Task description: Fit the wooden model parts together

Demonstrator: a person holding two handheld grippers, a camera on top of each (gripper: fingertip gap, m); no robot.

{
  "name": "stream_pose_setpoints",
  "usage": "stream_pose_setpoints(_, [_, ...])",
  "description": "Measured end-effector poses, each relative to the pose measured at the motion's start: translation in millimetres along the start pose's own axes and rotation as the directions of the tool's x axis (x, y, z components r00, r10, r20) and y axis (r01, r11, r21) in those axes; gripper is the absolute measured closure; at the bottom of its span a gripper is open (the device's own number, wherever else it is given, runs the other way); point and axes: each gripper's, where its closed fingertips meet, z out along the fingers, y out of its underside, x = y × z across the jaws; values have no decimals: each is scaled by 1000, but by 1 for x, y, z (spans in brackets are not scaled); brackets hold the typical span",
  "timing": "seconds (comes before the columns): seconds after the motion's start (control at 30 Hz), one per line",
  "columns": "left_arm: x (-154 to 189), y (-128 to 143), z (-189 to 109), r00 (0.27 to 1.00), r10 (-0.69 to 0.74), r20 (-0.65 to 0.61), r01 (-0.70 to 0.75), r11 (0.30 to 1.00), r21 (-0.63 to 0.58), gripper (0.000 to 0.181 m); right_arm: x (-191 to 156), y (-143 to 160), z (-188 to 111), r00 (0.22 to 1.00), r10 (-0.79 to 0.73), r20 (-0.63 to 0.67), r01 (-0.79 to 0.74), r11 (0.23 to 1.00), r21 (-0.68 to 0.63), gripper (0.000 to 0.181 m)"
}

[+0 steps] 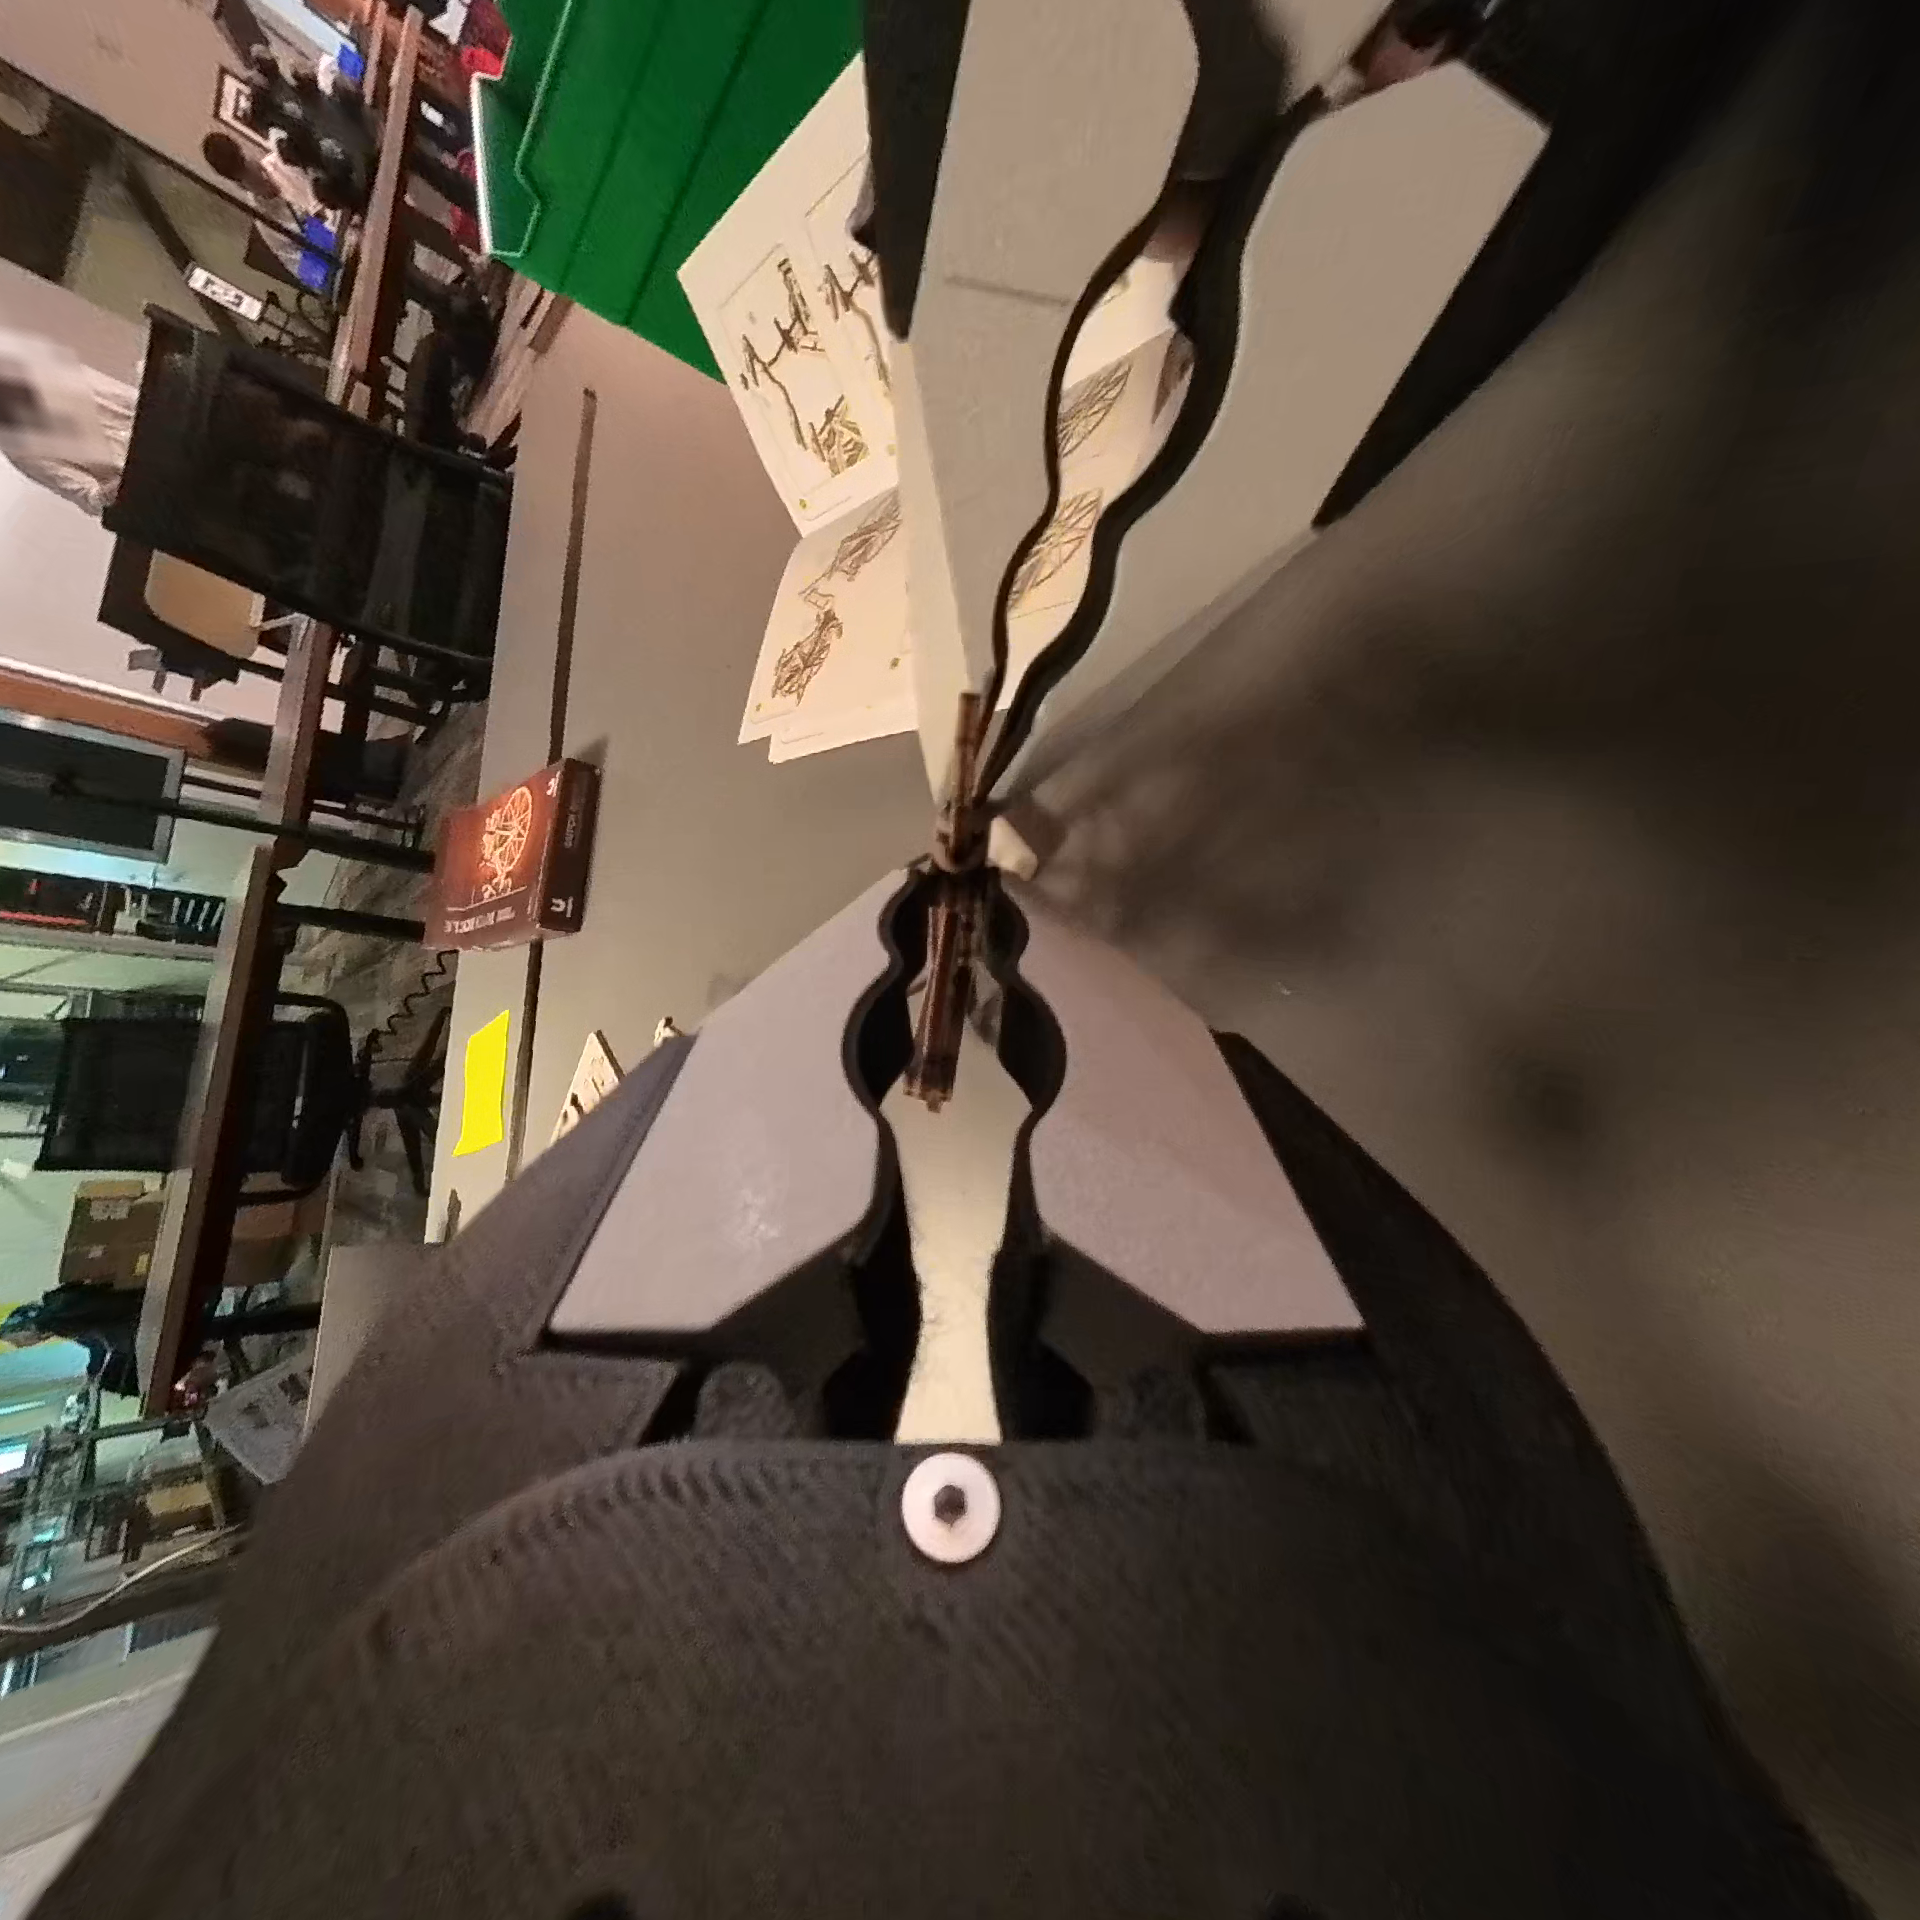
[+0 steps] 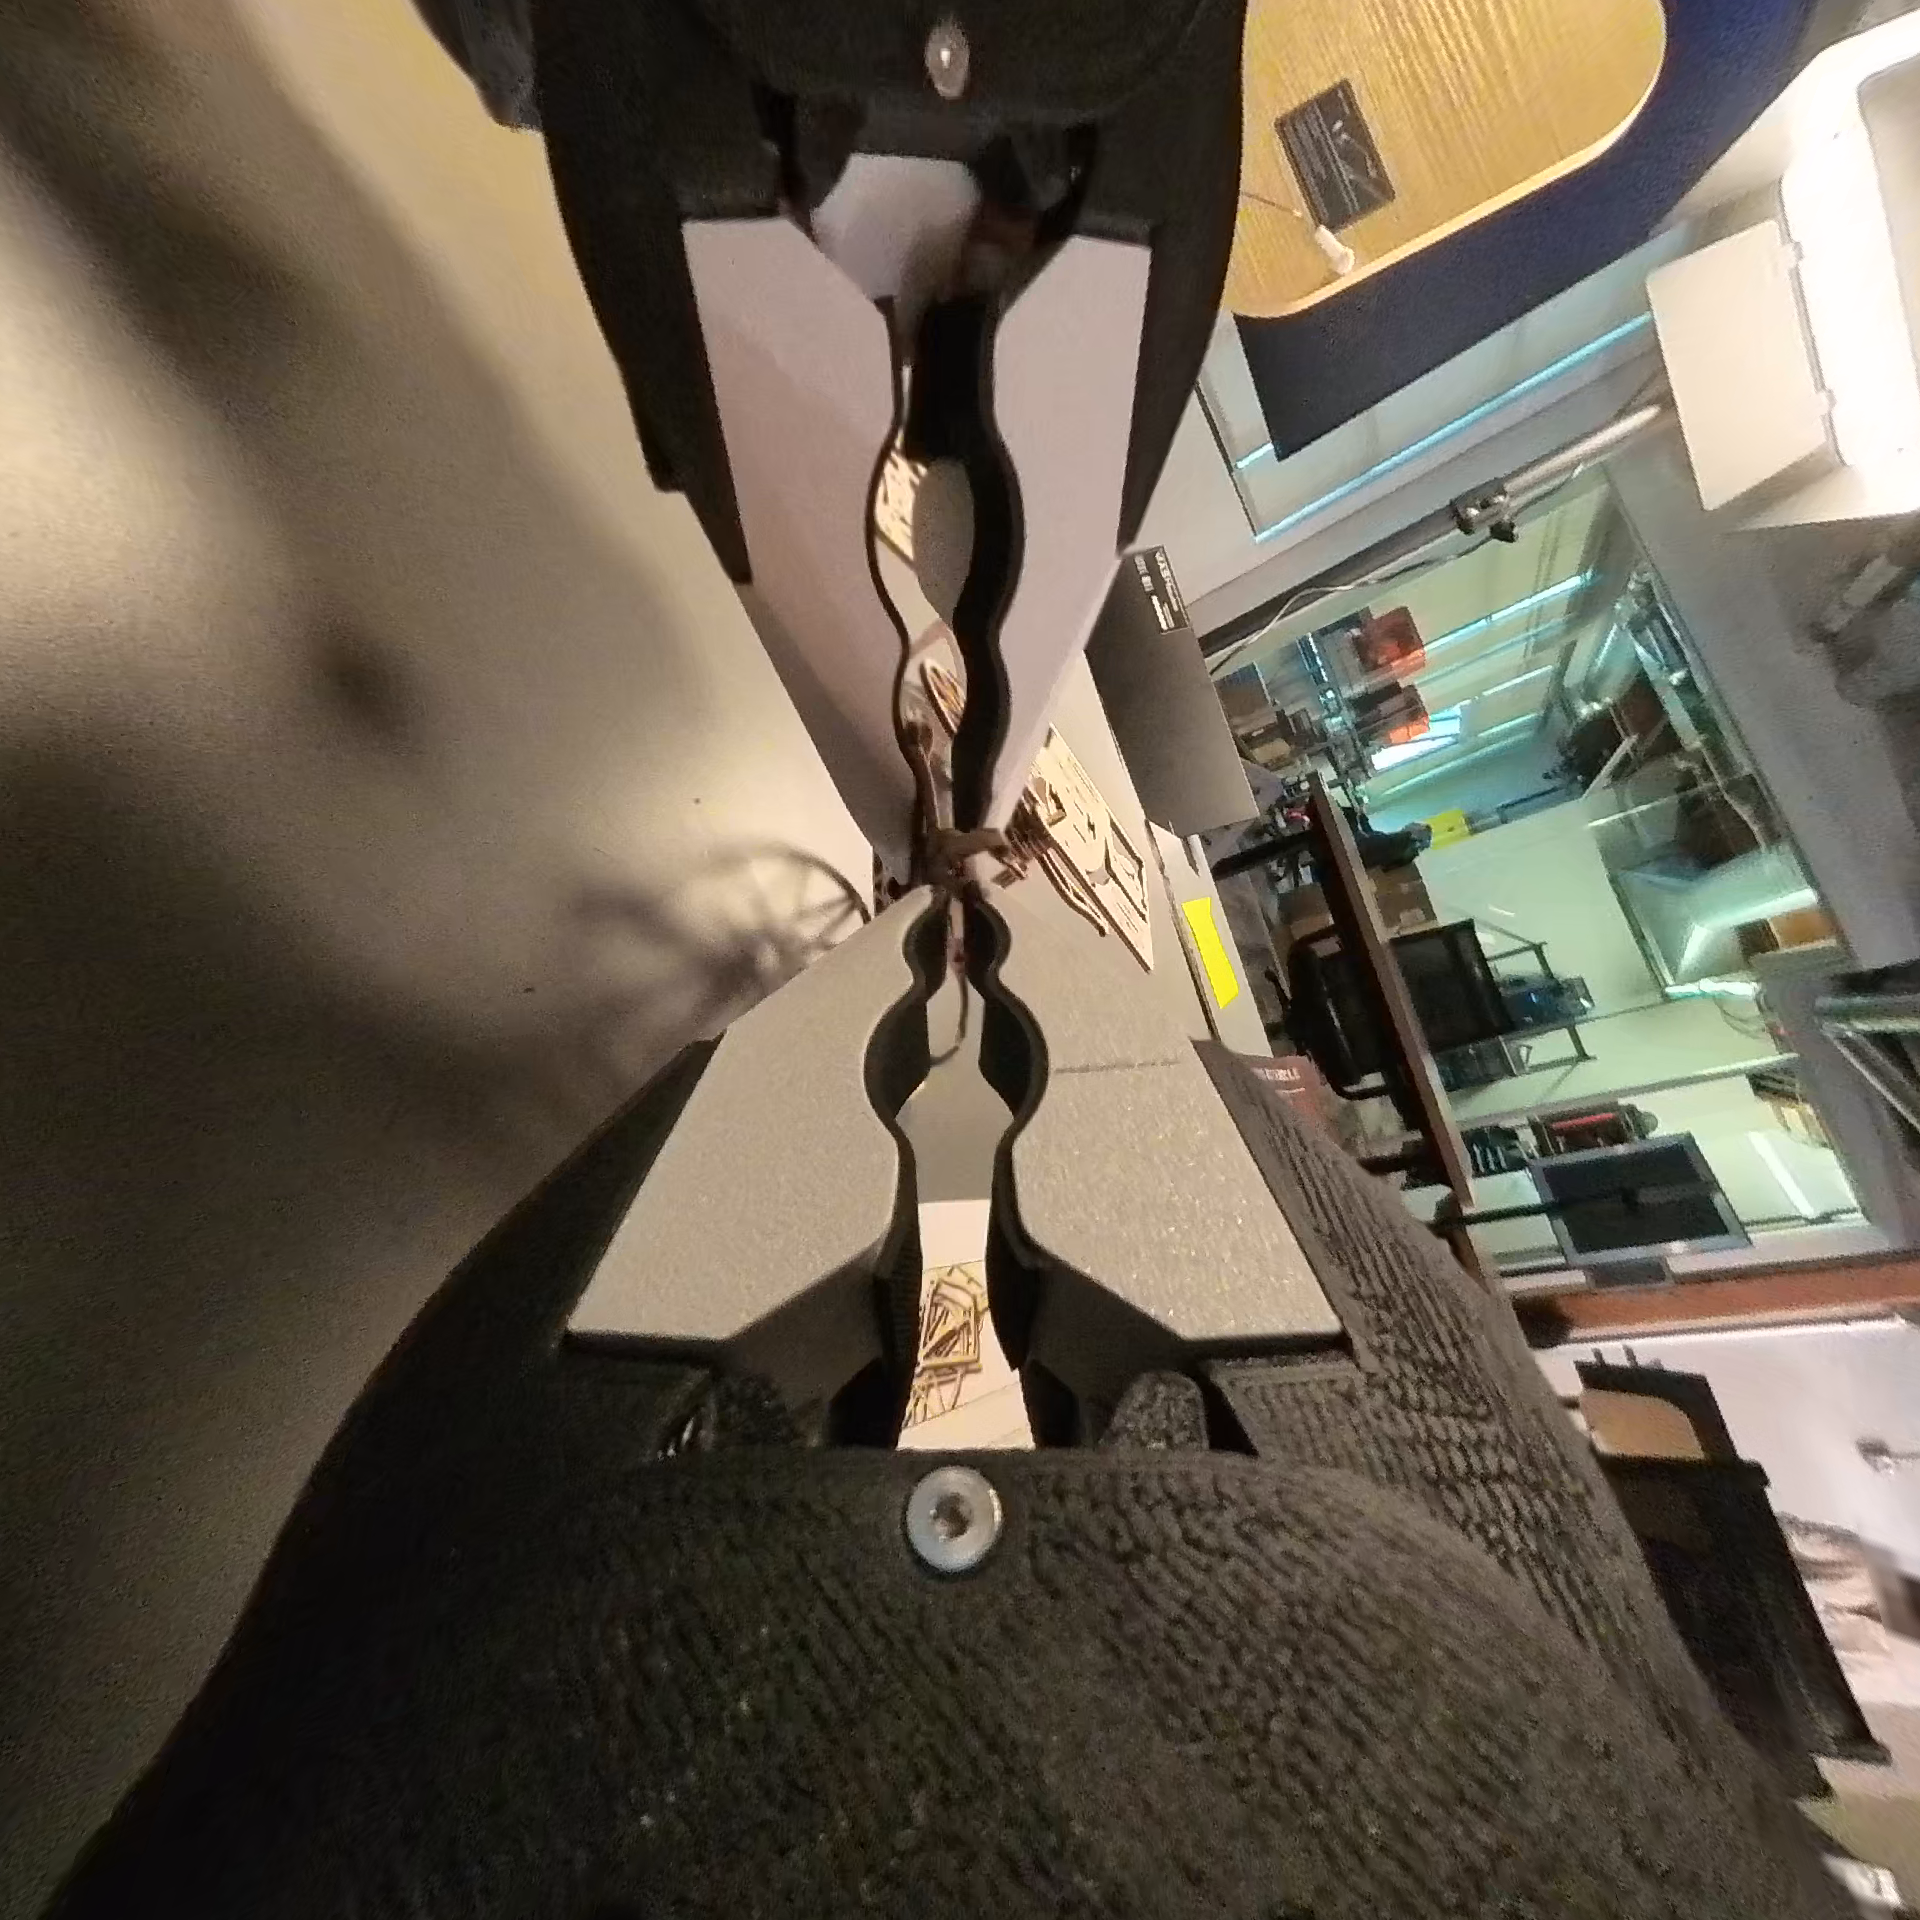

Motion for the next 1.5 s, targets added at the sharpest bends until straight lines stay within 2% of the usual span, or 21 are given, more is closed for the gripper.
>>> stream_pose_setpoints(0.27, [-6,4,6,998,-18,67,22,998,-63,173,4,5,6,997,-35,-68,29,996,-78,181])
stream_pose_setpoints(0.57, [-5,9,10,996,30,89,-20,993,-116,173,1,8,9,951,-290,-104,272,949,-159,181])
stream_pose_setpoints(0.77, [-7,8,12,993,20,114,-4,991,-134,173,2,9,9,987,-128,-97,115,985,-132,181])
stream_pose_setpoints(0.97, [-6,10,13,993,20,112,-3,990,-143,173,1,9,10,976,-187,-107,171,974,-148,181])
stream_pose_setpoints(1.1, [-8,10,10,996,-16,92,26,994,-107,172,4,7,10,983,-137,-123,124,986,-113,181])
stream_pose_setpoints(1.3, [-9,8,7,993,14,114,-7,998,-60,172,6,4,9,970,-182,-159,169,981,-90,181])
stream_pose_setpoints(1.5, [-4,13,8,994,32,105,-28,999,-34,171,-1,4,12,973,-191,-132,181,980,-83,181])
